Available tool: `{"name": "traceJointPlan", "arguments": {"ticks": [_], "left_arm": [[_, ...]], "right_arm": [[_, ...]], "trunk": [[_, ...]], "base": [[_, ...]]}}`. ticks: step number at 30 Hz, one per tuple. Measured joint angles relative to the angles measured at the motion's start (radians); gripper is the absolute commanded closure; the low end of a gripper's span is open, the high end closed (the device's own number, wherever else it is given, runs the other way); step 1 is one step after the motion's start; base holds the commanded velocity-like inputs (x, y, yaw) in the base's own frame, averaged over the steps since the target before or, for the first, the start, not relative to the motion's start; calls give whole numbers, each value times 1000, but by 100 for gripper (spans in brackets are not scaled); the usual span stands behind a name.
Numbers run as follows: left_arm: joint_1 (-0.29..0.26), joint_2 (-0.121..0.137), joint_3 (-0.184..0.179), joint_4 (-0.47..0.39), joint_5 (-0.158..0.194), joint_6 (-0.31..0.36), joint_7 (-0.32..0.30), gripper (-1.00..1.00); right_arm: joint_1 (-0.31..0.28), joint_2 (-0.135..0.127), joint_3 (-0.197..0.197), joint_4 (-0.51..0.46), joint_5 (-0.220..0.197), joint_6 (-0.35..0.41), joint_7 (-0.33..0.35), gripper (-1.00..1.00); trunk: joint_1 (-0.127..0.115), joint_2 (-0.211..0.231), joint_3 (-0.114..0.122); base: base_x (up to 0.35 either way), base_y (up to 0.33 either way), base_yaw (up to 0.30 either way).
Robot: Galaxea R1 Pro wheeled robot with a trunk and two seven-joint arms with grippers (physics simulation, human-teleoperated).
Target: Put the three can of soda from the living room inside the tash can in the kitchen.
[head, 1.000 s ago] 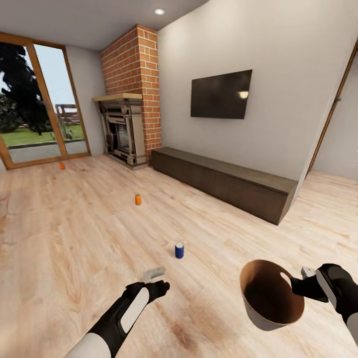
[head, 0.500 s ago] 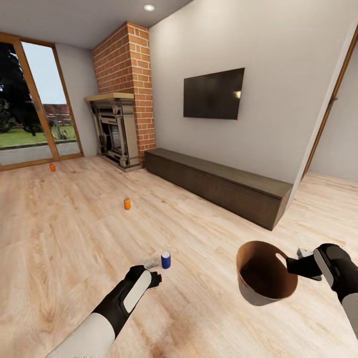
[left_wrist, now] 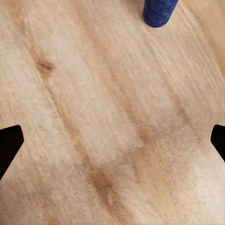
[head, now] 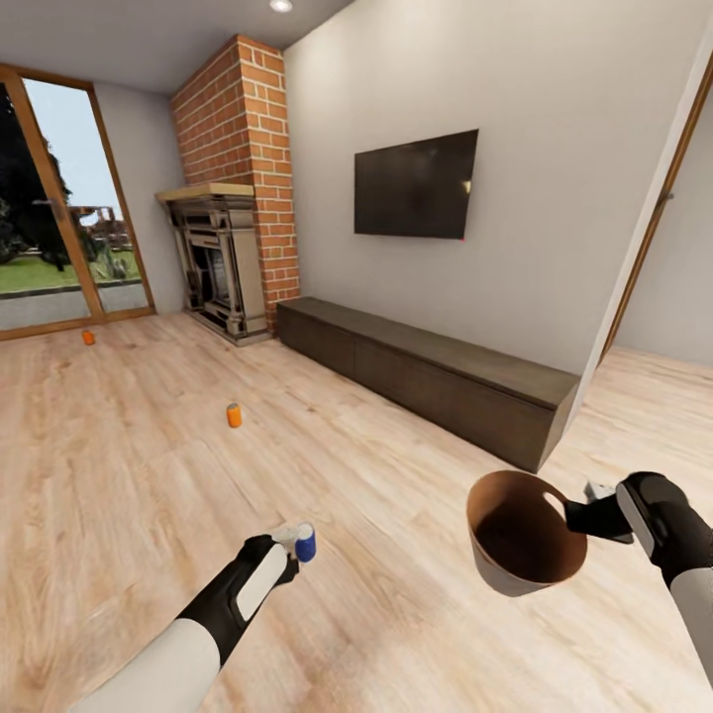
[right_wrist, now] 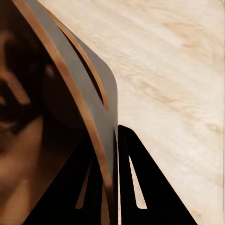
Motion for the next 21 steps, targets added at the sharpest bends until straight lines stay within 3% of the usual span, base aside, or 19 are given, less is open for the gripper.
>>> {"name": "traceJointPlan", "arguments": {"ticks": [1, 4, 7, 13, 21], "left_arm": [[0, 0, 1, 3, 0, -7, 9, -100], [2, 0, 1, 12, 2, -31, 36, -100], [2, -1, -1, 33, 3, -38, 38, -100], [2, -2, -4, 101, 6, -65, 29, -100], [2, 6, -3, 136, 2, -82, -58, -100]], "right_arm": [[1, 0, 8, 0, -8, 1, 0, 100], [3, 1, 79, -2, -21, 2, 2, 100], [3, 1, 104, -3, -10, 1, 2, 100], [4, 1, 117, -4, -17, 1, 2, 100], [4, 2, 121, -5, -16, 1, 2, 100]], "trunk": [[0, 0, 0], [0, 0, 0], [0, 0, 0], [0, 0, 0], [0, 0, 0]], "base": [[289, -224, 0], [289, -225, 0], [289, -226, 0], [292, -216, 0], [314, -168, 0]]}}
